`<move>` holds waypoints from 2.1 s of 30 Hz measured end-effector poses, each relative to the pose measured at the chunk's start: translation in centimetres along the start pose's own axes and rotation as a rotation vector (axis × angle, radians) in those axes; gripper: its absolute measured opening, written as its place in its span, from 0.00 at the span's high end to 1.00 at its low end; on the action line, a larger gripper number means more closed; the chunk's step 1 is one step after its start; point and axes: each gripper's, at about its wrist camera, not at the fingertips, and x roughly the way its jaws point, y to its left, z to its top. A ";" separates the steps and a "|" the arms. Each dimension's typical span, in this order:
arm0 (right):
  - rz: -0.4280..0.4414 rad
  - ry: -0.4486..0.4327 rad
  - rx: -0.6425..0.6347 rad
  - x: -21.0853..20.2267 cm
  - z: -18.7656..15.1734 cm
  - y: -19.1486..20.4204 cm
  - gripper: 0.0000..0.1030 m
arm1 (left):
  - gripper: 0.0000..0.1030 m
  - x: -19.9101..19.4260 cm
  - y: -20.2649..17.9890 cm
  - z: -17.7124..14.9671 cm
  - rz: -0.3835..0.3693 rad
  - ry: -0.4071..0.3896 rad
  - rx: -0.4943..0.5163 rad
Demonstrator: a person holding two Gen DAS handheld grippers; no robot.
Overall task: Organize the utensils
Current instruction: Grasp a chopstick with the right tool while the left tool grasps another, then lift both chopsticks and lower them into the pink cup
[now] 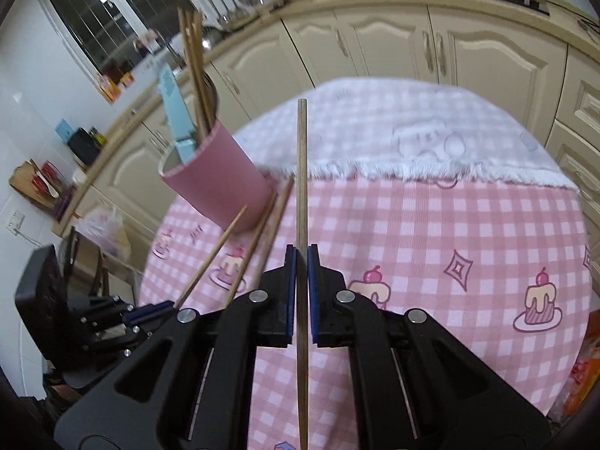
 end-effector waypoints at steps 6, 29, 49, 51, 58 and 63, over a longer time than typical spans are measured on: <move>0.049 -0.112 -0.008 -2.6 0.7 0.9 0.94 | 0.95 -3.6 0.3 0.7 -0.011 -0.162 -0.044; 0.164 -0.516 -0.133 -5.7 11.0 10.0 0.94 | 0.95 -12.5 3.0 13.6 -0.001 -0.881 -0.158; 0.164 -0.564 -0.140 1.0 14.5 11.3 0.94 | 0.95 -4.7 7.0 17.6 -0.075 -0.882 -0.230; 0.157 -0.565 -0.142 1.5 14.5 11.2 0.94 | 0.95 -4.1 7.2 17.6 -0.073 -0.878 -0.232; 0.138 -0.553 -0.141 3.1 14.1 10.8 0.94 | 0.95 -1.3 7.4 17.3 -0.077 -0.841 -0.245; 0.128 -0.538 -0.143 3.9 13.9 10.5 0.94 | 0.95 -0.2 7.7 16.5 -0.084 -0.826 -0.261</move>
